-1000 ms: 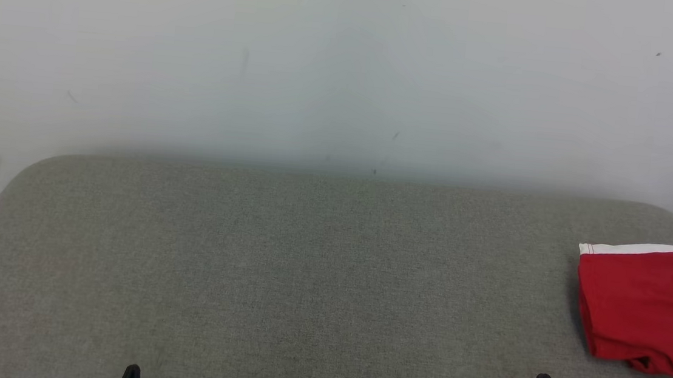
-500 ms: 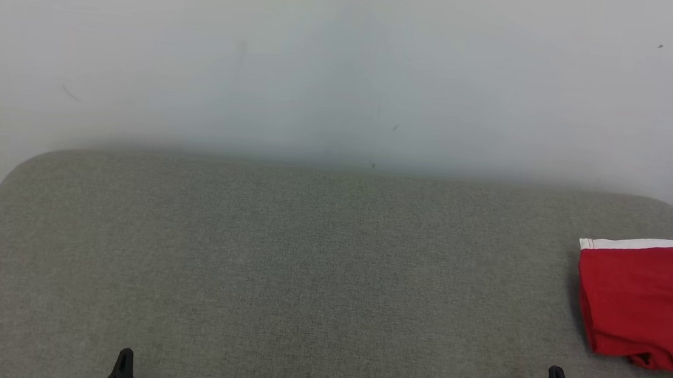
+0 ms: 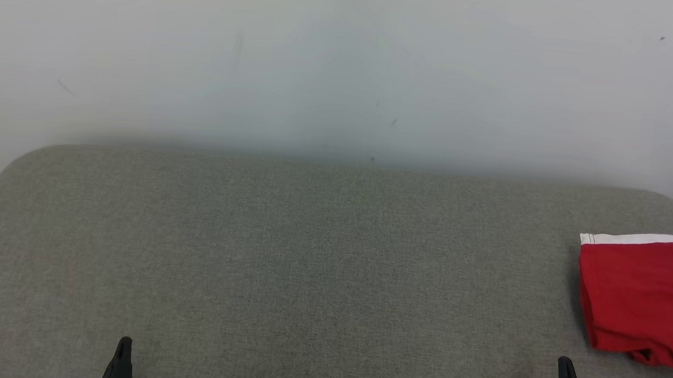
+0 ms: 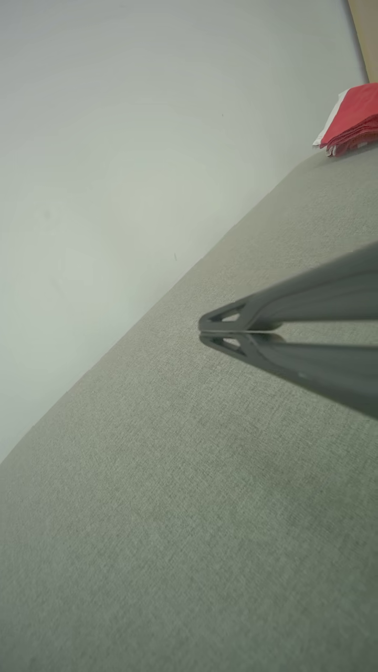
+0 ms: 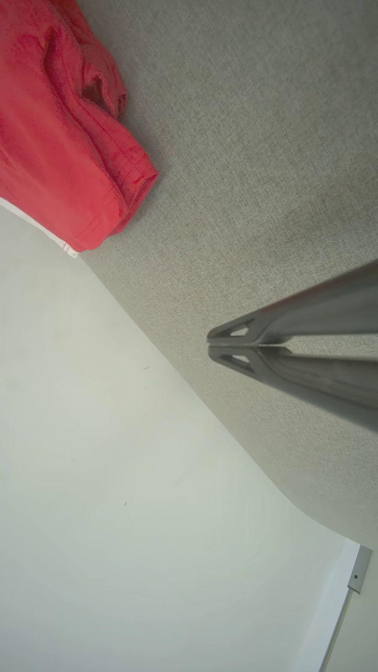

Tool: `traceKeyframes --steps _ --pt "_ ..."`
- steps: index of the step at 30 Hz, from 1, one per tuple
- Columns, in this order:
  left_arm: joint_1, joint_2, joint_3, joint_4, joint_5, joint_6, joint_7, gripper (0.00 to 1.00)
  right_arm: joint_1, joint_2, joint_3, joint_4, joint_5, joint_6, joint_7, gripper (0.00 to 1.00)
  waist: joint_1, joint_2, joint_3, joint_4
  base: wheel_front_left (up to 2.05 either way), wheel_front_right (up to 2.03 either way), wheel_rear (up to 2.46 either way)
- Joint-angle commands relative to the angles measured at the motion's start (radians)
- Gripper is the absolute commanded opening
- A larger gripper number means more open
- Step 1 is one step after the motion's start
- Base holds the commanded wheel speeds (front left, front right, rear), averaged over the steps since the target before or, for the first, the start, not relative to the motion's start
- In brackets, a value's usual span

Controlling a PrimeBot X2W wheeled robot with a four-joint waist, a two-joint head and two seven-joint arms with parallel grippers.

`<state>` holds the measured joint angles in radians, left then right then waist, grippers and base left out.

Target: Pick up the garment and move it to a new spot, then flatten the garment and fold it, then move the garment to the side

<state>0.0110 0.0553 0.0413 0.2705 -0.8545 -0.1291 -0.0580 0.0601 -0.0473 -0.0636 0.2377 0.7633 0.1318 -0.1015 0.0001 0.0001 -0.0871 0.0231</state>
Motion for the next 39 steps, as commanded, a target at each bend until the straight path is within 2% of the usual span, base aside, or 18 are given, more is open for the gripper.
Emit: traceKeyframes --steps 1,21,39 --pt "-0.034 0.000 0.007 -0.010 -0.024 -0.001 0.008 0.00 -0.028 -0.003 -0.005 -0.018 0.030 -0.001 0.005 0.00 0.0000 -0.0001 0.001 0.000 0.00 0.00 0.00" --pt "-0.082 -0.001 0.026 0.005 -0.250 -0.001 0.084 0.00 -0.042 -0.003 -0.017 -0.044 0.287 -0.001 0.044 0.00 -0.0001 -0.0001 0.022 -0.006 0.00 0.00 0.00" --pt "-0.116 -0.003 0.041 0.016 -0.411 -0.002 0.138 0.00 -0.048 -0.003 -0.027 -0.061 0.471 -0.001 0.072 0.00 -0.0001 -0.0001 0.040 -0.010 0.00 0.00 0.00"
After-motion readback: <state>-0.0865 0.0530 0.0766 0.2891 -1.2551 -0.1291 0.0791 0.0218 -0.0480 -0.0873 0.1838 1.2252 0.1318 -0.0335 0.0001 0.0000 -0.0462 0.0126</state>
